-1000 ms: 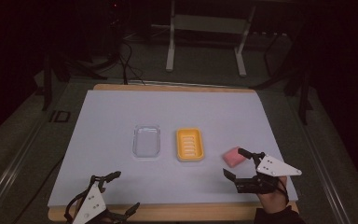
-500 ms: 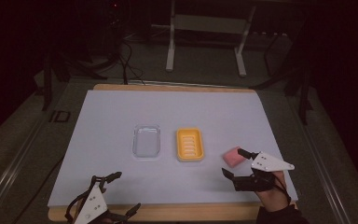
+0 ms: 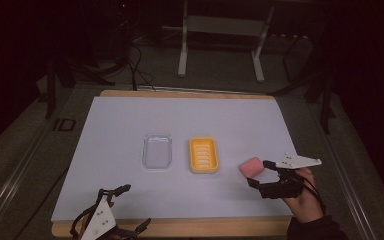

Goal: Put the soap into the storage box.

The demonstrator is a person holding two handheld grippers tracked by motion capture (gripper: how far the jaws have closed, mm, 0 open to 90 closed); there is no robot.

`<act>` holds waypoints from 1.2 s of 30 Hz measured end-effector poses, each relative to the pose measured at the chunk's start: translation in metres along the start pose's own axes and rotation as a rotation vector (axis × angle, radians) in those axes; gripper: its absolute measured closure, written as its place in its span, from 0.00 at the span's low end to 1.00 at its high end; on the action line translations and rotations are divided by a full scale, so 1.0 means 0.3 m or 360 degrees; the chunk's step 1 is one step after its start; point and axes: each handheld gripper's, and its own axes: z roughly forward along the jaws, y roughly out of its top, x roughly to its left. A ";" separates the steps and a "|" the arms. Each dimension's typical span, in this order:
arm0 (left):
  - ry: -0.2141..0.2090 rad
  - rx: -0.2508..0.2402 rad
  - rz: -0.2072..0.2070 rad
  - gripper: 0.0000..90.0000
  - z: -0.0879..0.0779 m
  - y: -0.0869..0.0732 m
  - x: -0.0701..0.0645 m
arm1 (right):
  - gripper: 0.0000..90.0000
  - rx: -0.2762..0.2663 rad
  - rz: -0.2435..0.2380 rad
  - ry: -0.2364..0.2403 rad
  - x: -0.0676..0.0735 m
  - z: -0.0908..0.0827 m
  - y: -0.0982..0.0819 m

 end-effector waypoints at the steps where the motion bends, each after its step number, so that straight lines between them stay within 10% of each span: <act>1: 0.0000 0.0000 0.0000 0.01 0.000 0.000 0.000 | 0.16 0.0040 -0.0010 0.0023 -0.002 0.001 -0.001; 13: -0.0003 0.0009 0.0007 0.01 0.003 -0.001 -0.001 | 0.15 0.0365 -0.0173 0.0089 -0.016 0.025 -0.022; 19: -0.0005 0.0011 0.0007 0.01 0.003 -0.001 -0.001 | 0.18 0.0657 -0.0194 0.0122 -0.021 0.061 -0.032; 36: -0.0010 0.0018 0.0003 0.01 0.005 -0.002 -0.001 | 0.19 0.0856 -0.0299 0.0270 -0.072 0.084 -0.009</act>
